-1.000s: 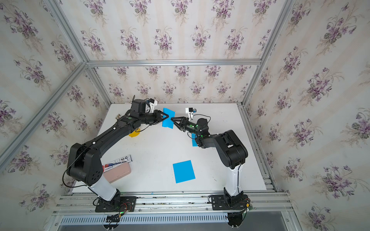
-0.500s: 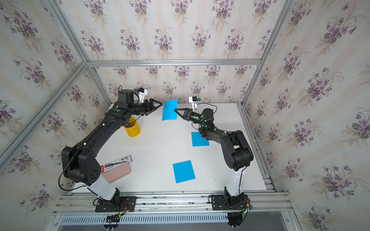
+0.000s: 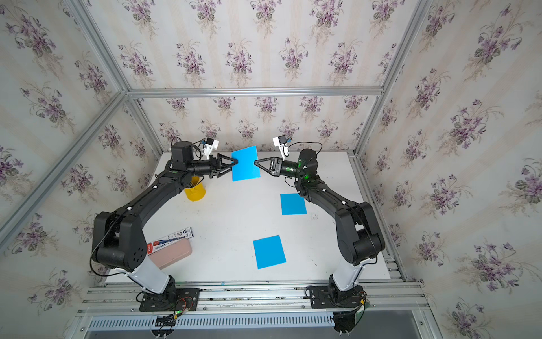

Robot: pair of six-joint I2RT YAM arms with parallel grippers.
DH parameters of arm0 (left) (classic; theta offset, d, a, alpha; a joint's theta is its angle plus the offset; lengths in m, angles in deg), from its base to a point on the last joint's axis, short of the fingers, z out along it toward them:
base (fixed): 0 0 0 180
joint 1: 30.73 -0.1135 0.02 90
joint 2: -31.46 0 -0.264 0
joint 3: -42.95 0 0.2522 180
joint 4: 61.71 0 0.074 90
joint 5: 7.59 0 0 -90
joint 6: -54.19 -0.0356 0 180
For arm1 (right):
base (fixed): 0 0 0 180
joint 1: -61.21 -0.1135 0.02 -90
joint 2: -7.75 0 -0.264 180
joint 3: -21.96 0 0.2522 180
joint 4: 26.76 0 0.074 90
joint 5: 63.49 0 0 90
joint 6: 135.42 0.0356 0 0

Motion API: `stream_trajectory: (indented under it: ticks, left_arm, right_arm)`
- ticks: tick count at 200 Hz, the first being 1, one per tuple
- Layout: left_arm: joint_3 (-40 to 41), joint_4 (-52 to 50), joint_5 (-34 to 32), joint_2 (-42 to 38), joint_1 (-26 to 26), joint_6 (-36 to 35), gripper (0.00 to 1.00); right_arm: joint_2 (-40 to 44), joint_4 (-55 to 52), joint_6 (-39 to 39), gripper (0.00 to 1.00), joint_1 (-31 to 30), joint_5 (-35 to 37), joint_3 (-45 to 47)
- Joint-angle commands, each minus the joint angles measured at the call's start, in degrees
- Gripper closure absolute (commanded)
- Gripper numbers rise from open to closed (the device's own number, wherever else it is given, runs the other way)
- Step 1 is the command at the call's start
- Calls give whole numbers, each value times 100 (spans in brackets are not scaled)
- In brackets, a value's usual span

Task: Fold the square paper along the opposite sides
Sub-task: Pick up the paper from the center of the board.

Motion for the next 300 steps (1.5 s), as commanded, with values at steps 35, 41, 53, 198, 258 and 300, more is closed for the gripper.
stream_trajectory:
  ticks: [35,41,53,198,258,300]
  left_arm:
    - [109,1519,449,-50,39,645,50]
    - [92,1261,413,-104,39,428,54]
    - [92,840,315,-203,39,100,56]
    - [-15,-814,54,-473,79,-1444,79]
    - [-86,-956,-263,-473,117,-1574,81]
    - [-88,-1026,-478,-538,127,-1658,100]
  right_arm:
    - [-54,-809,-565,100,33,192,-141]
    - [-52,-823,-574,100,47,203,-131]
    - [-54,-891,-600,100,80,205,-132]
    - [177,-1410,-914,100,196,283,-144]
    - [186,-1389,-884,100,173,275,-67]
    - [221,-1387,-873,100,170,275,-13]
